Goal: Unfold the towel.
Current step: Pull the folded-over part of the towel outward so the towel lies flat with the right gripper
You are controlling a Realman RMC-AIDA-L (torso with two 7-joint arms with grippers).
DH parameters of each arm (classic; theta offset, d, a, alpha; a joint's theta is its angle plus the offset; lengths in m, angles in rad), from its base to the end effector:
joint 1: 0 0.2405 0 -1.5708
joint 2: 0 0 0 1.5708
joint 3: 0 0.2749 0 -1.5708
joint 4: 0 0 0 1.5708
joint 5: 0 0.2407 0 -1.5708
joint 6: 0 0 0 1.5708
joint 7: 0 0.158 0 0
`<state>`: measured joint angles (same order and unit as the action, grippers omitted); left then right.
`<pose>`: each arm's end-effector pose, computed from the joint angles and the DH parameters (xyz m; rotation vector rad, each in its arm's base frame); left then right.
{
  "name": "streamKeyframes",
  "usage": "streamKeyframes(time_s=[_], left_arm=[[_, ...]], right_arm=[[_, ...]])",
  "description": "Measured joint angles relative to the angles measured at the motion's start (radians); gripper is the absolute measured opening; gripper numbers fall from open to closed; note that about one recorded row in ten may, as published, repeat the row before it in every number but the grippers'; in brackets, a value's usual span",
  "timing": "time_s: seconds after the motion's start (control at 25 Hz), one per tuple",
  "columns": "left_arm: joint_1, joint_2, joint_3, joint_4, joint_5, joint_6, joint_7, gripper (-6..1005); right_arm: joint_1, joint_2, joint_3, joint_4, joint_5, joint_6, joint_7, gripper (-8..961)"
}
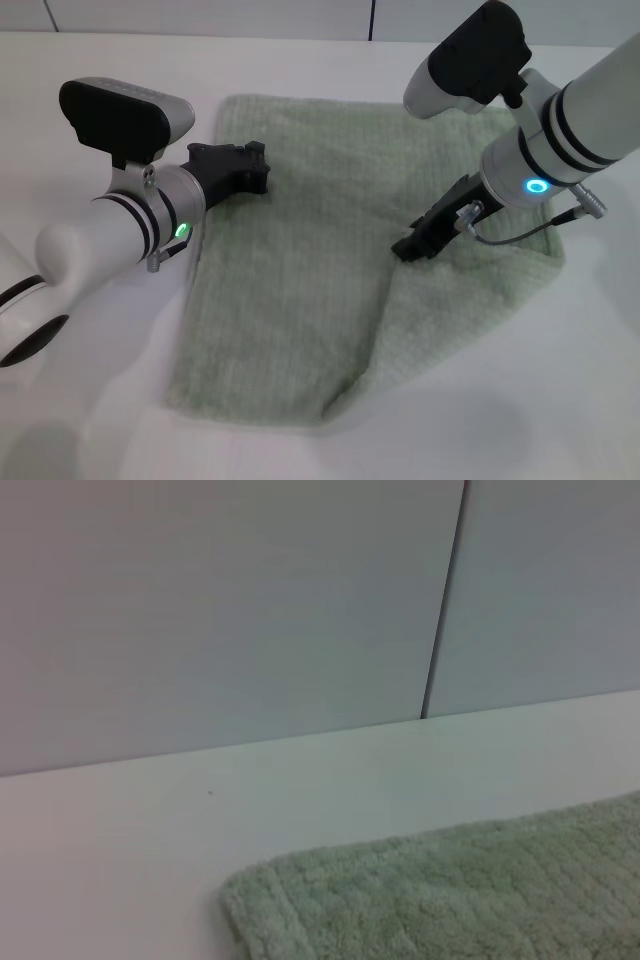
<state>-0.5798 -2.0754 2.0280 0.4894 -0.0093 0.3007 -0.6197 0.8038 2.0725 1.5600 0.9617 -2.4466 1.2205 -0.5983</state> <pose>-0.2873 0.4301 -0.1356 -2.0903 -0.8463 -0.3629 0.1680 0.4274 -0.1028 -2.6920 0.7857 -0.4547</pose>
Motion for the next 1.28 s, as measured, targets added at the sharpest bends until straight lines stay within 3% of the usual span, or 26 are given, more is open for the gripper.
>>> streamKeyframes(time_s=[0.24,0.64,0.88,1.28], left_arm=[[0.000,0.000,-0.001,-0.001,0.000,0.000,0.000,-1],[0.000,0.000,-0.002,-0.002,0.000,0.000,0.000,-1],[0.000,0.000,-0.002,-0.002,0.000,0.000,0.000,-1],[0.001,0.000,-0.002,-0.002,0.000,0.000,0.000,-1]], right_arm=[[0.000,0.000,0.000,0.000,0.000,-0.001,0.000,289],[-0.002,0.000,0.000,0.002,-0.006,-0.007,0.000,182],[-0.004,-0.001,0.000,0.008,-0.008,-0.007,0.000,71],[-0.010,-0.002,0.000,0.023,-0.008,-0.001,-0.008,56]])
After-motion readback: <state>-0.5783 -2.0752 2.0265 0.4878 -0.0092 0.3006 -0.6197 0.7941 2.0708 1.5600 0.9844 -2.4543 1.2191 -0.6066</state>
